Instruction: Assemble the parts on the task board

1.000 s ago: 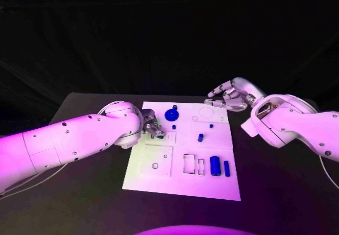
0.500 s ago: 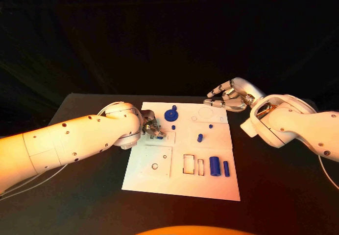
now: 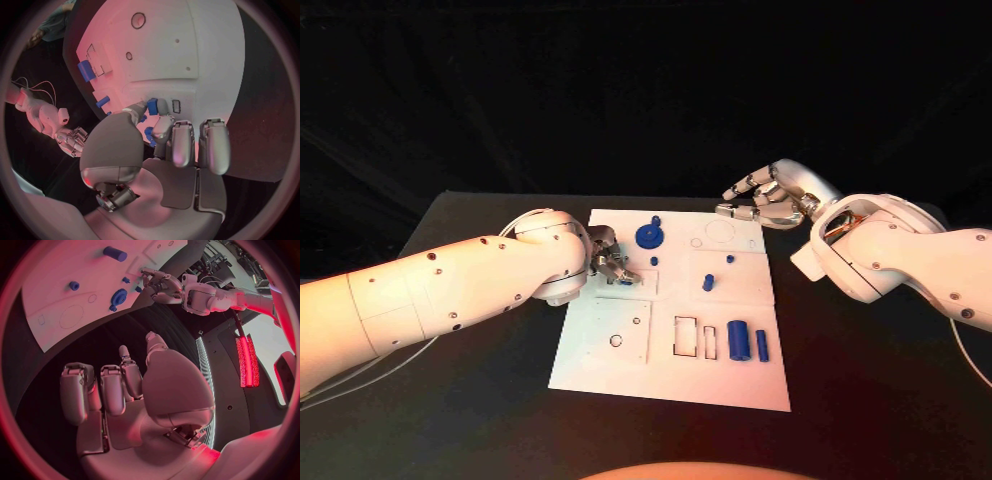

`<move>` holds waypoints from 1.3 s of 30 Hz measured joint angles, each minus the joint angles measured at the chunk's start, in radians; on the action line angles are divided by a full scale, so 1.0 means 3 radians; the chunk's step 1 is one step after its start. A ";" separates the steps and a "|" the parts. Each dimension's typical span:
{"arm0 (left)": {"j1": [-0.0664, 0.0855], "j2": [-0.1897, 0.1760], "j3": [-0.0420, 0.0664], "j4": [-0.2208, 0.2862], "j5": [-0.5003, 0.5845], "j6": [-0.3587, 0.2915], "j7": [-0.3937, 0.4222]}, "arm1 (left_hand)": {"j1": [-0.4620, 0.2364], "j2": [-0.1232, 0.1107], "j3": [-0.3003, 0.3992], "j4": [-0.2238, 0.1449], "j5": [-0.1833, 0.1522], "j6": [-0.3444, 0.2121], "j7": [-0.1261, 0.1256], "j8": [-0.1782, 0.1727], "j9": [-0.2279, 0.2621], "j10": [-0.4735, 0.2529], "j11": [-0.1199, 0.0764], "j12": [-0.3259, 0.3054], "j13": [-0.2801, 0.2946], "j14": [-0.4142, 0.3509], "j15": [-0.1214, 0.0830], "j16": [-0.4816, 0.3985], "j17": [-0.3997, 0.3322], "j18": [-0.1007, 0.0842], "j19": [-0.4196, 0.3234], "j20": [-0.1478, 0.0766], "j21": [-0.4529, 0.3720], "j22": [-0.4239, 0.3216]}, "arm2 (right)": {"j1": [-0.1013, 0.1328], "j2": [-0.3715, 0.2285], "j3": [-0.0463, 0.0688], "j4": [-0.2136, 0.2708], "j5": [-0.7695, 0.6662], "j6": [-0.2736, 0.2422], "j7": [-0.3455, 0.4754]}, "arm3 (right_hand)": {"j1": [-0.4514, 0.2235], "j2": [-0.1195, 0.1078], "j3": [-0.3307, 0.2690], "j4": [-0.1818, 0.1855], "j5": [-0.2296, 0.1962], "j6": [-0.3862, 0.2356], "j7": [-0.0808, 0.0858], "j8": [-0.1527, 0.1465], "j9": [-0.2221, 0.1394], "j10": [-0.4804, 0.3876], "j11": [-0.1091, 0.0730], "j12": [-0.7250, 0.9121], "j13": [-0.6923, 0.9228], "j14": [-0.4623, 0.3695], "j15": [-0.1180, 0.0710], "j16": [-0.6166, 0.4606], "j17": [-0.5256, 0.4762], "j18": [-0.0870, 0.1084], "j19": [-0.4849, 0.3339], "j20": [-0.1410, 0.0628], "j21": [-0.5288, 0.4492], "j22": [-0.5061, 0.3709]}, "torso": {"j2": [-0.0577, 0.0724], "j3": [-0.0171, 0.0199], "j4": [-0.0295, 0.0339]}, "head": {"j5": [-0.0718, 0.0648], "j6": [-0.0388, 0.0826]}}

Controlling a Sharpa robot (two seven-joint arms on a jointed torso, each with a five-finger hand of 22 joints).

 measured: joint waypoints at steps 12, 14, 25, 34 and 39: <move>-0.0003 0.0006 0.0003 -0.0003 0.0008 -0.0042 -0.0001 | -0.0072 0.0106 -0.0179 0.0014 0.0000 0.0011 0.0012 0.0000 0.0002 0.0000 0.0000 0.0012 0.0007 0.0000 0.0000 0.0000 0.0000 0.0000 0.0000 0.0000 0.0000 0.0000 | 0.0000 0.0002 0.0000 -0.0004 0.0000 0.0001 0.0000 | 0.0000 0.0000 -0.0009 0.0009 0.0000 0.0000 0.0000 0.0000 -0.0003 0.0000 0.0000 0.0000 0.0000 0.0000 0.0000 0.0000 0.0002 0.0000 0.0000 0.0000 0.0000 0.0003 | 0.0001 -0.0002 0.0001 | -0.0013 0.0003; -0.0004 0.0006 0.0005 -0.0002 0.0011 -0.0050 -0.0002 | -0.0075 0.0109 -0.0184 0.0018 0.0000 0.0011 0.0011 0.0000 0.0003 0.0000 0.0000 0.0012 0.0010 0.0000 0.0000 0.0000 0.0000 0.0000 0.0000 0.0000 0.0000 0.0000 | 0.0000 0.0002 0.0000 -0.0004 0.0000 0.0001 0.0000 | 0.0000 0.0000 -0.0009 0.0009 0.0000 0.0000 0.0000 0.0000 -0.0003 0.0000 0.0000 0.0000 0.0000 0.0000 0.0000 0.0000 0.0003 0.0000 0.0000 0.0000 0.0000 0.0003 | 0.0001 -0.0002 0.0001 | -0.0014 0.0003; -0.0004 0.0004 0.0010 0.0014 0.0034 -0.0076 -0.0003 | -0.0085 0.0119 -0.0207 0.0021 0.0000 0.0011 0.0011 -0.0001 0.0005 0.0000 0.0000 0.0012 0.0014 0.0000 0.0000 0.0000 0.0000 0.0000 0.0000 0.0000 0.0000 -0.0001 | -0.0001 0.0003 0.0000 -0.0011 0.0000 0.0003 0.0000 | 0.0000 0.0000 -0.0009 0.0009 0.0000 0.0000 0.0000 0.0000 -0.0002 0.0000 0.0000 0.0000 0.0002 0.0000 0.0000 0.0000 0.0002 0.0000 0.0000 0.0000 0.0000 0.0002 | 0.0001 -0.0001 0.0000 | -0.0018 0.0001; -0.0004 -0.0051 0.0015 0.0038 0.0046 -0.0076 -0.0003 | -0.0088 0.0122 -0.0215 0.0013 0.0000 0.0024 -0.0001 -0.0001 0.0006 -0.0001 0.0001 0.0012 0.0013 0.0000 0.0000 0.0000 0.0000 0.0000 0.0000 0.0000 0.0000 -0.0001 | -0.0003 0.0003 0.0000 -0.0018 0.0000 0.0005 -0.0001 | 0.0000 0.0000 -0.0009 0.0009 0.0000 0.0000 0.0000 0.0000 -0.0002 0.0000 0.0000 0.0000 0.0002 0.0000 0.0000 0.0000 0.0002 0.0000 0.0000 0.0000 0.0000 0.0002 | -0.0001 0.0000 0.0000 | -0.0018 0.0009; 0.0004 -0.0114 0.0041 0.0093 0.0050 -0.0075 -0.0005 | -0.0088 0.0122 -0.0235 0.0014 0.0000 0.0024 -0.0001 -0.0001 0.0007 -0.0001 0.0001 0.0012 0.0004 0.0000 0.0000 0.0000 0.0000 0.0000 0.0000 0.0000 0.0000 -0.0001 | -0.0005 0.0003 0.0000 -0.0029 0.0000 0.0005 -0.0001 | 0.0000 0.0000 -0.0009 0.0009 0.0000 0.0000 0.0000 0.0000 -0.0002 0.0000 0.0000 0.0000 0.0002 0.0000 0.0000 0.0000 0.0002 0.0000 0.0000 0.0000 0.0000 0.0002 | -0.0004 0.0000 0.0004 | -0.0018 0.0019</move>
